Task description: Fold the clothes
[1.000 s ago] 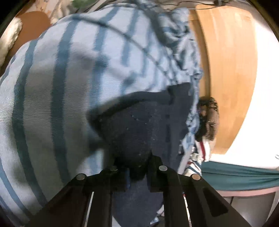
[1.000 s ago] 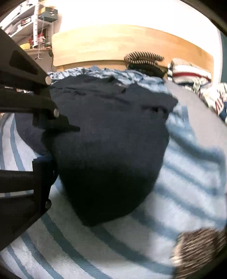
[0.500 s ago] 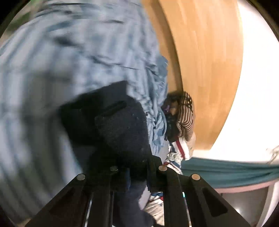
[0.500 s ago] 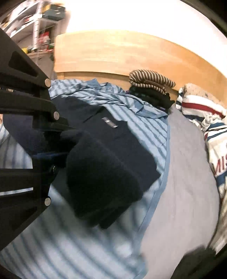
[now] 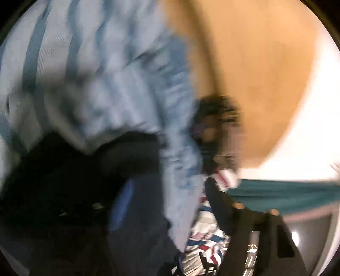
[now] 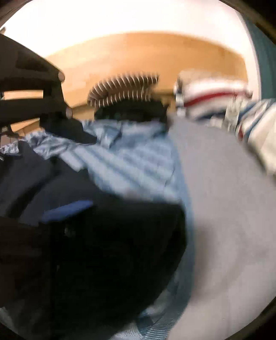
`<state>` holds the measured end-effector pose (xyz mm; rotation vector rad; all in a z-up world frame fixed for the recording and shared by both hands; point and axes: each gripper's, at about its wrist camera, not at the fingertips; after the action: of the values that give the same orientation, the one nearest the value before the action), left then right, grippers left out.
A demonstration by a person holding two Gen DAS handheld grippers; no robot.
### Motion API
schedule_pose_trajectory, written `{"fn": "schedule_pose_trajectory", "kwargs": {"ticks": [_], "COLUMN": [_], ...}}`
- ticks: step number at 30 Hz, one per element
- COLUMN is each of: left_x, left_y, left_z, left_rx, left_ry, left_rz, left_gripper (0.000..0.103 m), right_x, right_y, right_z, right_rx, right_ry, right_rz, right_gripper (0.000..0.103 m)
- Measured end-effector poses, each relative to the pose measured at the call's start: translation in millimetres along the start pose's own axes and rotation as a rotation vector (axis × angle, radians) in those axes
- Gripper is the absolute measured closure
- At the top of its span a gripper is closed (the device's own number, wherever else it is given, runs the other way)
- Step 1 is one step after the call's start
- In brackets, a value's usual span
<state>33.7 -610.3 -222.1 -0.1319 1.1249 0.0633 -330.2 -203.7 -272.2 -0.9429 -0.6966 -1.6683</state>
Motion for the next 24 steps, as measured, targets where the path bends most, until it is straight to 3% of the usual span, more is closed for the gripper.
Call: {"fn": "schedule_pose_trajectory", "kwargs": {"ticks": [1,2,4,5,6,8,10,12,14,16,20,23,24], "left_x": [-7,-14,-28,-34,-39,-36,-17,5,26,32,28,27,24], "left_y": [3,10,30,41,55,70,54,34,13,6,7,6,9], "left_z": [9,12,7,-6,-23,-47,-58,-66,-60,-55,-55,-49,-44], "left_rx": [0.011,0.033,0.093,0.125,0.149,0.165,0.145,0.118,0.146,0.166,0.17,0.181,0.189], "left_ry": [0.022,-0.001,-0.111,-0.196,-0.296,-0.445,-0.521,-0.582,-0.494,-0.447,-0.447,-0.405,-0.381], "left_rz": [-0.079,-0.172,-0.374,-0.483,-0.591,-0.715,-0.677,-0.608,-0.494,-0.465,-0.471,-0.409,-0.37], "left_gripper": [0.03,0.03,0.031,0.042,0.05,0.084,0.097,0.101,0.1,0.1,0.1,0.1,0.1], "right_x": [14,36,68,70,71,64,49,44,37,28,12,29,38], "right_y": [10,30,75,89,103,118,109,86,48,9,-28,-12,0], "right_z": [5,4,-18,-34,-50,-77,-94,-95,-89,-82,-66,-31,-11], "right_rx": [-0.007,0.015,0.092,0.133,0.173,0.252,0.282,0.216,0.109,0.046,0.023,-0.032,-0.06], "right_ry": [0.011,0.082,0.262,0.321,0.375,0.455,0.501,0.525,0.603,0.622,0.502,0.424,0.404], "right_rz": [0.11,0.306,0.668,0.74,0.796,0.839,0.786,0.758,0.734,0.661,0.454,0.458,0.494], "right_gripper": [0.033,0.033,0.04,0.044,0.057,0.067,0.074,0.08,0.085,0.103,0.103,0.083,0.069]}}
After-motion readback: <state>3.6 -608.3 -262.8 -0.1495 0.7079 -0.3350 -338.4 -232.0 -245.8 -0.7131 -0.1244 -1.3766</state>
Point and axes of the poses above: each gripper's, at about its wrist camera, not at the fingertips, and z roughly against the way its jaws point, x to its left, y to its underside, and after that the axes turned 2 degrees about -y, right-handed
